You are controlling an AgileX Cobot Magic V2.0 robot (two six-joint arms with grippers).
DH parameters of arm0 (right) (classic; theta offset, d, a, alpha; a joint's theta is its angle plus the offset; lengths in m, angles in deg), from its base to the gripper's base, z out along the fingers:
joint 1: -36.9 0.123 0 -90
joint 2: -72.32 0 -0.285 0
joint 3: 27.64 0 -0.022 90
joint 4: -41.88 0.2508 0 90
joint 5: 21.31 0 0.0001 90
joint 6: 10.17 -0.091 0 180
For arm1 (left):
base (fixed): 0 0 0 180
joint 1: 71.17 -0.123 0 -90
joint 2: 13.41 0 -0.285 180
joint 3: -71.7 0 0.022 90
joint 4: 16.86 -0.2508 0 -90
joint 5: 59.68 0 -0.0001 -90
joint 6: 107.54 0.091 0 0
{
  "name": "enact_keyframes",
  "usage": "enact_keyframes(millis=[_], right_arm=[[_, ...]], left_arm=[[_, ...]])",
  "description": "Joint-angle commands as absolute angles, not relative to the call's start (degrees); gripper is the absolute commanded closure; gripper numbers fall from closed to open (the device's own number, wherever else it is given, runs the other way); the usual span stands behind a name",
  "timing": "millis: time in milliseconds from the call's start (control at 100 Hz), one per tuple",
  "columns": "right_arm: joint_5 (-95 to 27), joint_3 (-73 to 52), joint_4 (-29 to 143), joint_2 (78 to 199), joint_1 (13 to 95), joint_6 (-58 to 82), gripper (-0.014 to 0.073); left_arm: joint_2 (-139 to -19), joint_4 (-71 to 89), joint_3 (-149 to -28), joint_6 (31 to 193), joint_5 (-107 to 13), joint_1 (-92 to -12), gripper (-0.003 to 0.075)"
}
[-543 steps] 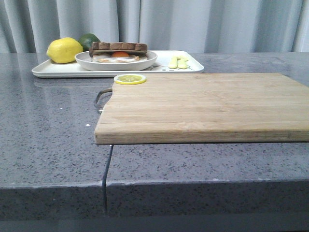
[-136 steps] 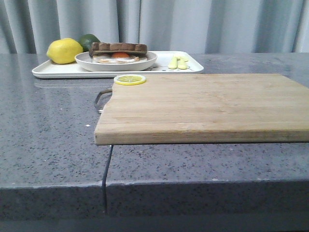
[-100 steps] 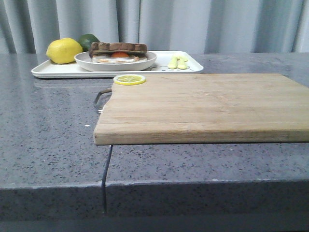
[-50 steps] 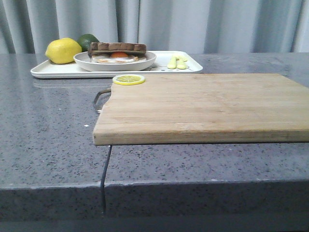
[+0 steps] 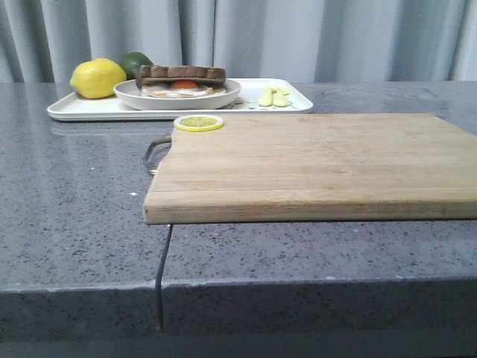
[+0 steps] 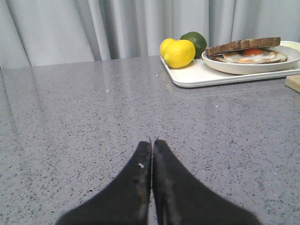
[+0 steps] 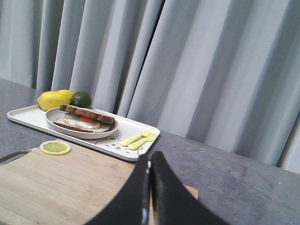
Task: Place bread and move sandwich to tray
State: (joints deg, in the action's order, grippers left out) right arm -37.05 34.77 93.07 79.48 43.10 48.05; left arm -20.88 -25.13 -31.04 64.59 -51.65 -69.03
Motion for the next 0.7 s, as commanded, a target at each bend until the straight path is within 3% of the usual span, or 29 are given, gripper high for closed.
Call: enact_keyframes(millis=[0,210,520,690], right_arm=[[-34.35,33.59,93.60,79.97,42.85,48.54,0.0661],[-36.17,33.56,87.58,79.97,42.85,44.28,0.0661],[-35.38,35.74,47.67,79.97,42.85,-0.93,0.0661],[-29.71,40.72,41.88,79.23,42.85,-7.66,0.0661]], left_arm=[[-19.04,-24.72,-30.13,64.07,-56.48,-68.57,0.0739],[-19.04,-24.72,-30.13,64.07,-56.48,-68.57,0.0739],[-19.04,-24.72,-30.13,64.07,-56.48,-68.57,0.0739],[-19.04,-24.72,-30.13,64.07,-56.48,-68.57,0.0739]])
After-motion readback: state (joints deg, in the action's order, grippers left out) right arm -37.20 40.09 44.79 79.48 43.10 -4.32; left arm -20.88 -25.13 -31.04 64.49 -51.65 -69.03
